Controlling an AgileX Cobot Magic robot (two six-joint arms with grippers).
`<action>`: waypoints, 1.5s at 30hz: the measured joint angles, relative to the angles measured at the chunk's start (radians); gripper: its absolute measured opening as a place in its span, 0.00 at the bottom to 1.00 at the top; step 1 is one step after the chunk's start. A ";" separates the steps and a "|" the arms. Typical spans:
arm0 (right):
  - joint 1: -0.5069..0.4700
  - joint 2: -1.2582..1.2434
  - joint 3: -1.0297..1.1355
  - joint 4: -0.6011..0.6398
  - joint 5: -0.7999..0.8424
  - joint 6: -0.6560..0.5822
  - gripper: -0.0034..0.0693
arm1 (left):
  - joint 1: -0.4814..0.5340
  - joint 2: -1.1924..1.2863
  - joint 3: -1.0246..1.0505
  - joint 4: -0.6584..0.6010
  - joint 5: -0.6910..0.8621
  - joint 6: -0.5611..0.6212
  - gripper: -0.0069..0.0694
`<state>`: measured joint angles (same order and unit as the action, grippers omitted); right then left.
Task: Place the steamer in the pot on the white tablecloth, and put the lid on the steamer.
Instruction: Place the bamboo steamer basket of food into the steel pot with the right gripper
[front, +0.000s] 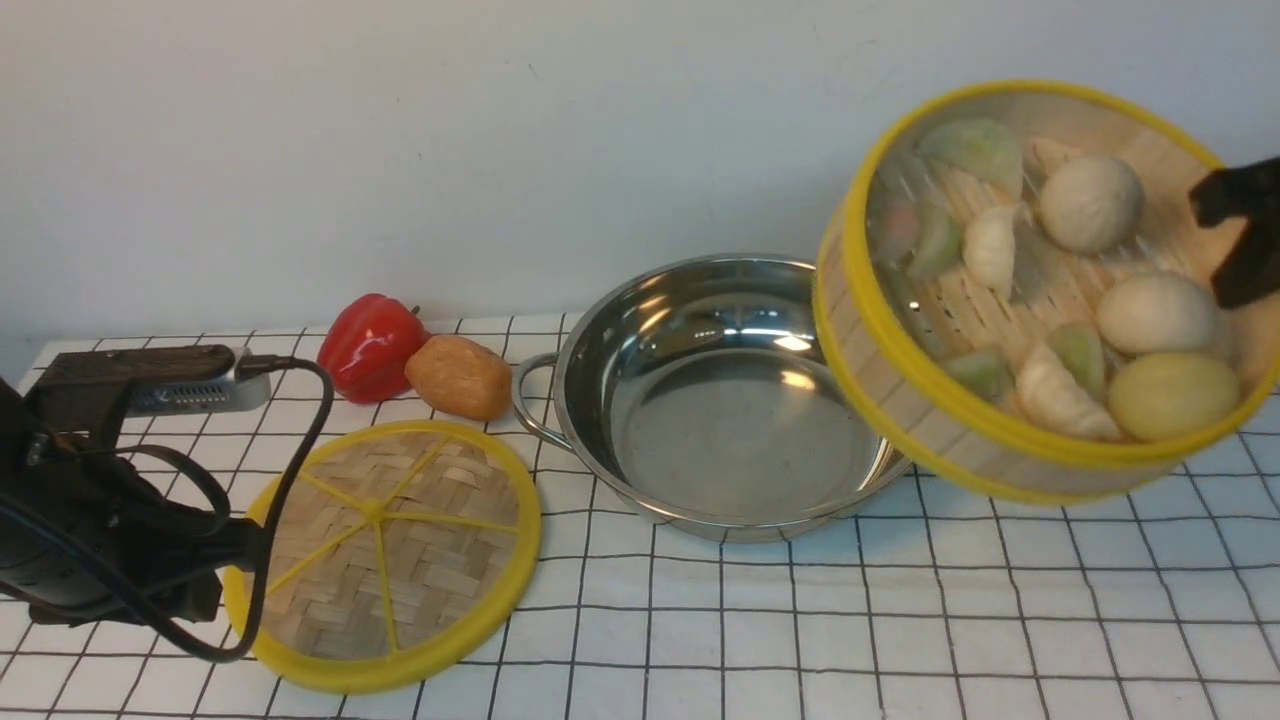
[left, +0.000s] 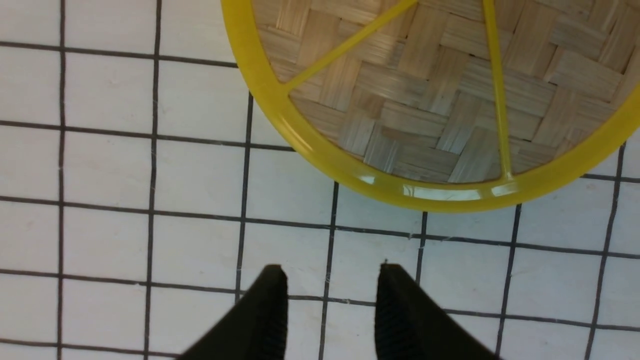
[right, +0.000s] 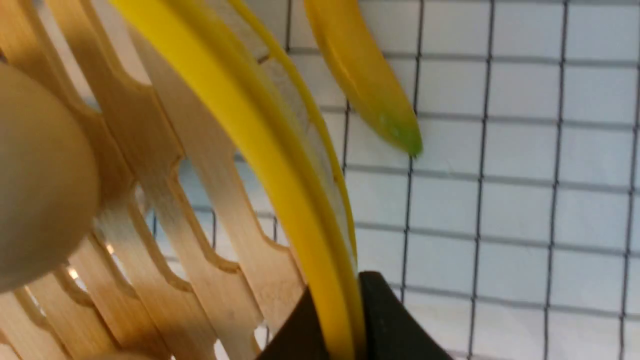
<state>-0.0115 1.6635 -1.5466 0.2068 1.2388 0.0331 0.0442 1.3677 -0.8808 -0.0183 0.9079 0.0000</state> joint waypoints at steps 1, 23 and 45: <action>0.009 0.021 -0.014 0.000 0.000 0.000 0.12 | 0.000 0.001 0.000 -0.001 0.000 0.000 0.41; 0.270 0.573 -0.553 -0.033 0.008 0.101 0.12 | 0.000 0.008 0.000 -0.127 -0.019 0.082 0.41; 0.283 0.698 -0.628 -0.041 0.008 0.100 0.12 | 0.000 0.008 0.000 -0.128 -0.025 0.089 0.41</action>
<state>0.2719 2.3620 -2.1750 0.1662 1.2472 0.1328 0.0442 1.3756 -0.8808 -0.1461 0.8826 0.0890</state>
